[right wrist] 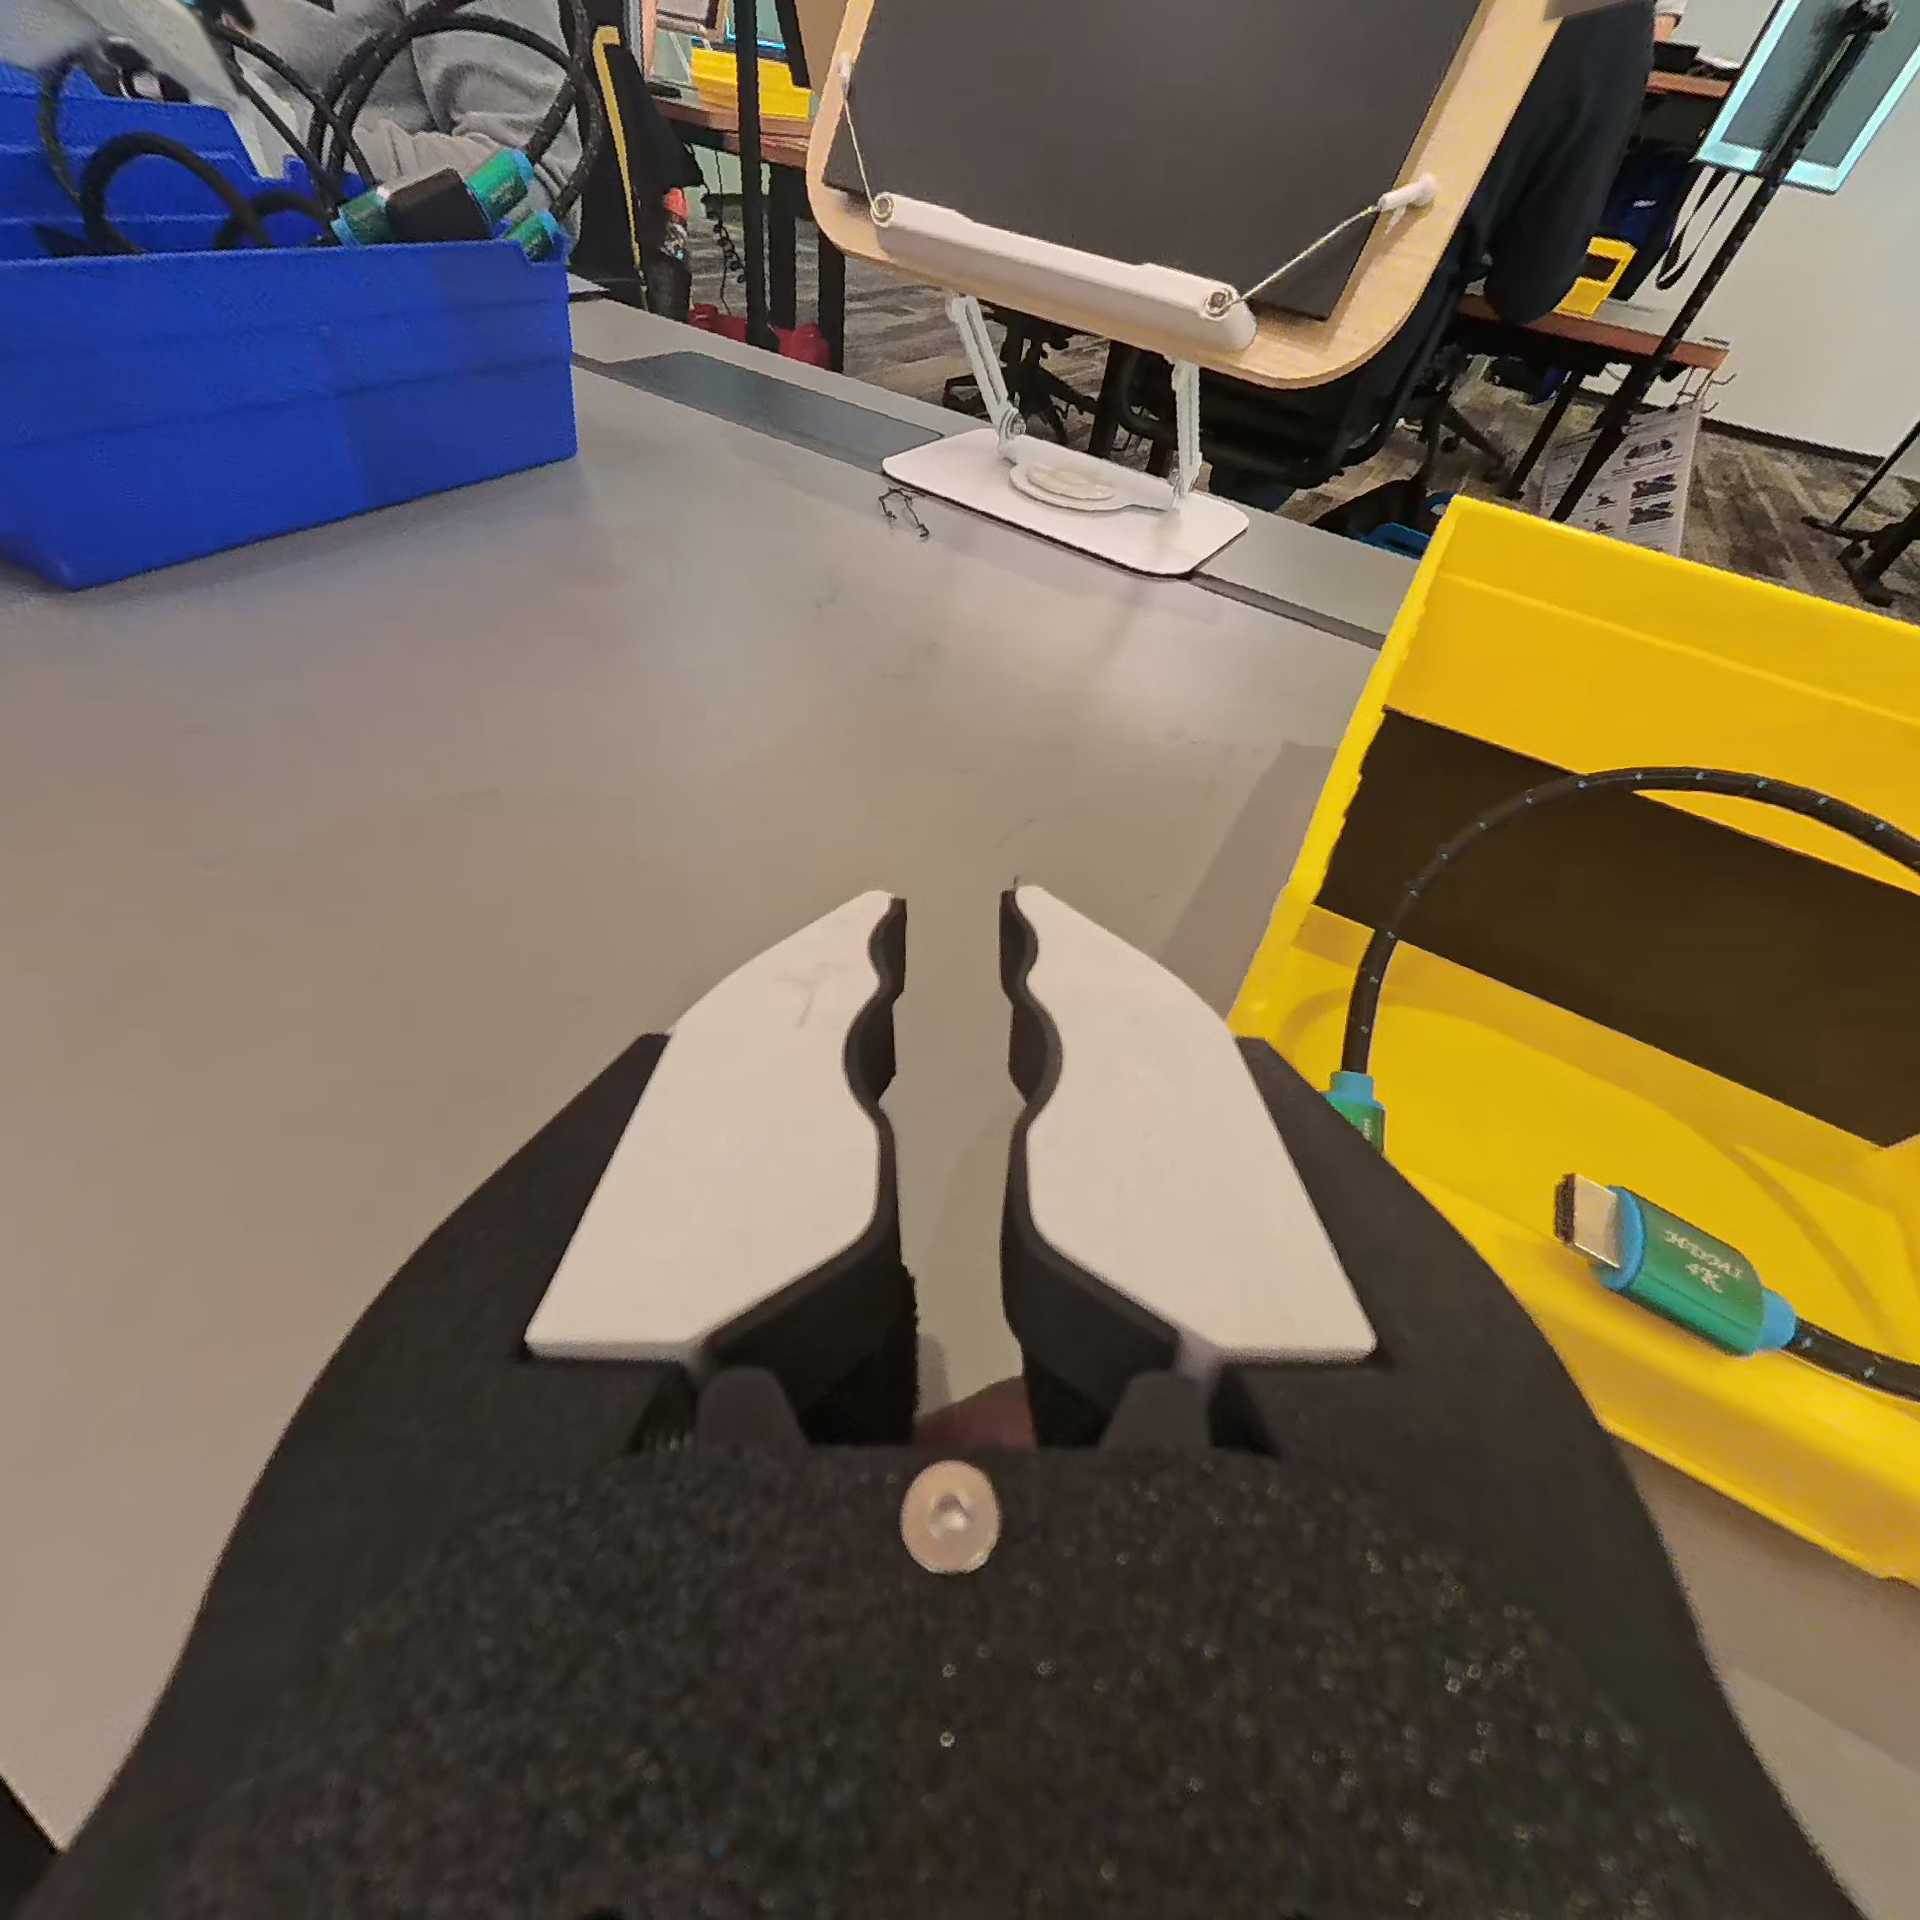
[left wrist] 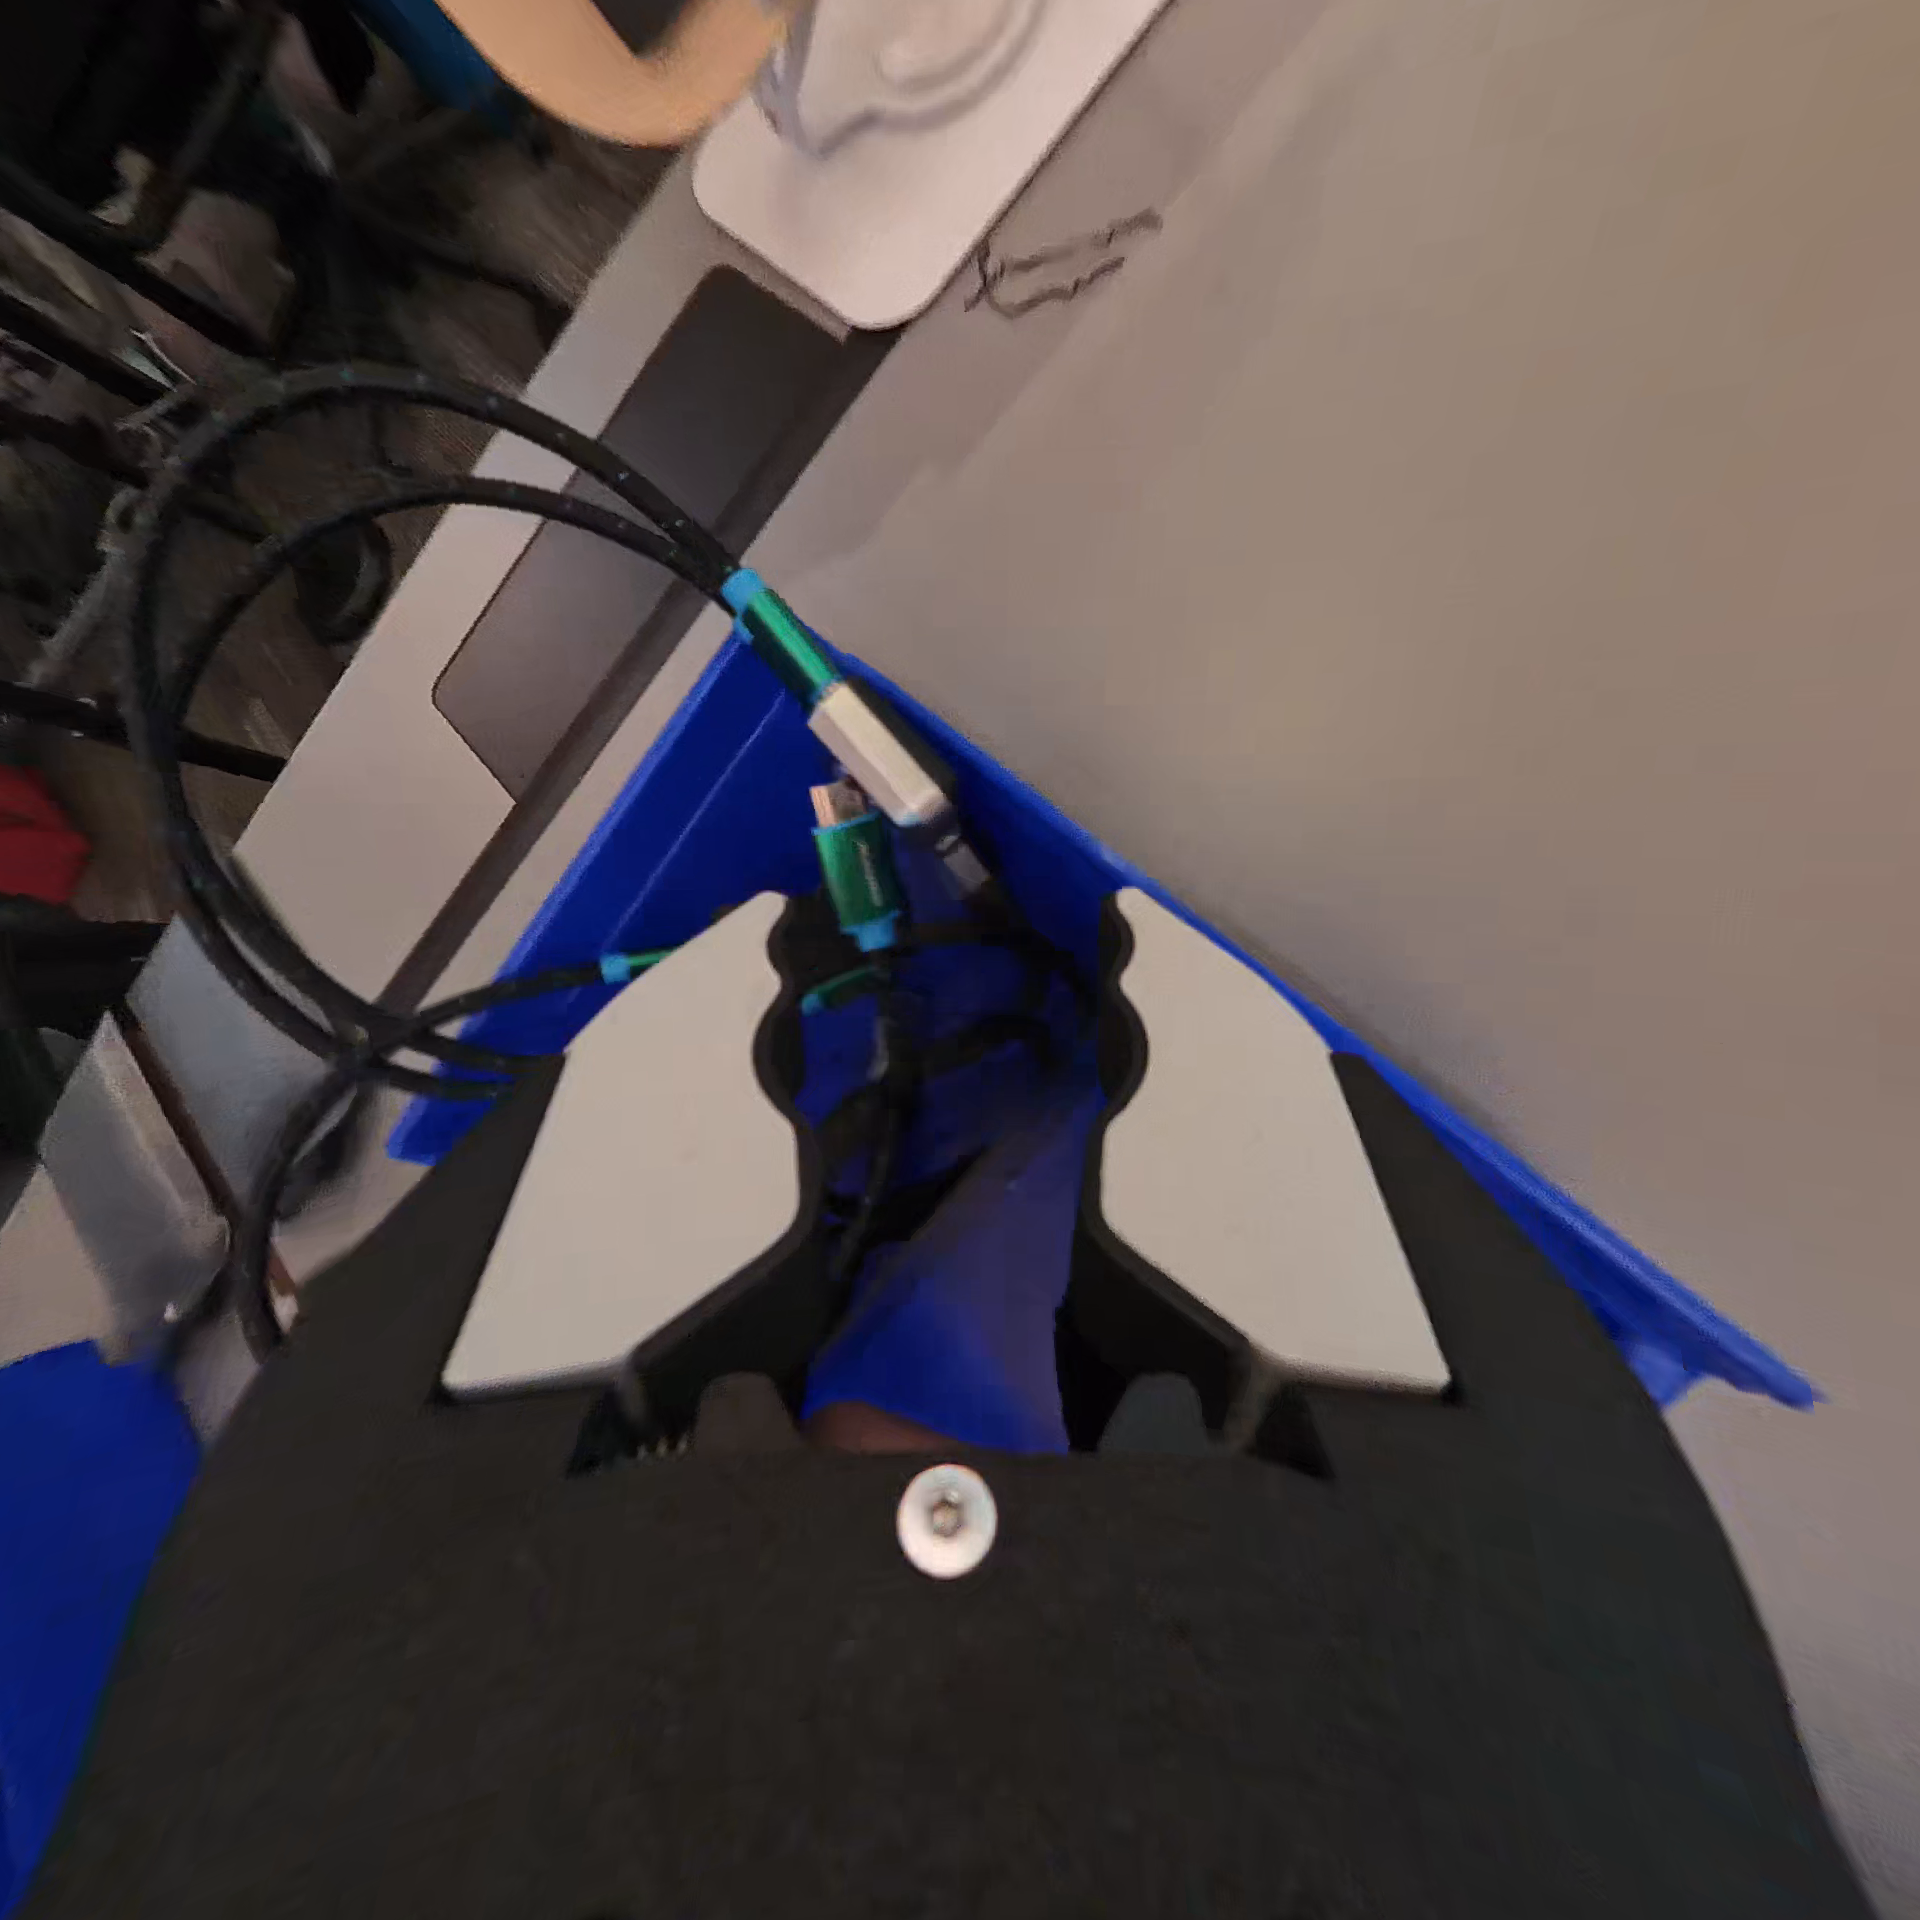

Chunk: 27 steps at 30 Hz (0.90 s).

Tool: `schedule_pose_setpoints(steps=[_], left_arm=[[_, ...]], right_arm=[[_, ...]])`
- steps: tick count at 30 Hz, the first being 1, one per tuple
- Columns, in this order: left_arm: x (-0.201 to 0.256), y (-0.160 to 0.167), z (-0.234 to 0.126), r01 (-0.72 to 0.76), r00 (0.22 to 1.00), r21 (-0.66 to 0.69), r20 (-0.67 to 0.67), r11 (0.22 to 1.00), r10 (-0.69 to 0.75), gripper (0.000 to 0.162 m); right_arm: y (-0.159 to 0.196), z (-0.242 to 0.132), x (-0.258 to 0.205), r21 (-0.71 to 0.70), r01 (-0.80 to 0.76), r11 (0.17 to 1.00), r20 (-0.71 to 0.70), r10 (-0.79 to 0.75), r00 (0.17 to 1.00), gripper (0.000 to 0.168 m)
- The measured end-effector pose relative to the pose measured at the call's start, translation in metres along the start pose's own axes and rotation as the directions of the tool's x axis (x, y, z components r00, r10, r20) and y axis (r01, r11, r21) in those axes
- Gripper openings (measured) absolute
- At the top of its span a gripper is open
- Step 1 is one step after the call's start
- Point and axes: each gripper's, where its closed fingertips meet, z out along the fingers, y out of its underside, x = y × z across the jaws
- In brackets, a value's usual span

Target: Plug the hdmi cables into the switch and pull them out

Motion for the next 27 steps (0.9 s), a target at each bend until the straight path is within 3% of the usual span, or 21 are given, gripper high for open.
schedule_pose_setpoints(steps=[4, 10, 15, 16, 21, 27], left_arm=[[-0.016, -0.006, 0.036, 0.038, 0.992, -0.089, -0.119, 0.995, -0.049, 0.063], [-0.031, -0.03, 0.073, 0.282, 0.922, -0.091, -0.251, 0.955, -0.296, 0.062], [-0.034, -0.03, 0.086, 0.411, 0.868, -0.159, -0.234, 0.898, -0.439, 0.017], [-0.035, -0.029, 0.085, 0.423, 0.867, -0.17, -0.21, 0.89, -0.452, 0.016], [-0.048, -0.039, 0.054, 0.345, 0.936, -0.12, -0.033, 0.931, -0.351, 0.014], [-0.081, -0.063, -0.032, 0.344, 0.935, 0.044, 0.07, 0.938, -0.347, 0.013]], right_arm=[[0.004, -0.001, 0.003, -0.013, -0.015, 1.0, -0.005, 0.015, 1.0, 0.017], [0.009, -0.002, 0.004, -0.028, -0.04, 0.999, 0.003, 0.04, 0.999, 0.017], [0.012, -0.001, 0.002, -0.043, -0.024, 0.999, 0.008, 0.025, 1.0, 0.017], [0.012, -0.001, 0.001, -0.047, -0.02, 0.999, 0.011, 0.021, 1.0, 0.017], [0.01, 0.001, -0.003, -0.044, -0.009, 0.999, 0.022, 0.01, 1.0, 0.016], [0.003, -0.002, -0.012, -0.024, 0.035, 0.999, 0.033, -0.034, 0.999, 0.016]])
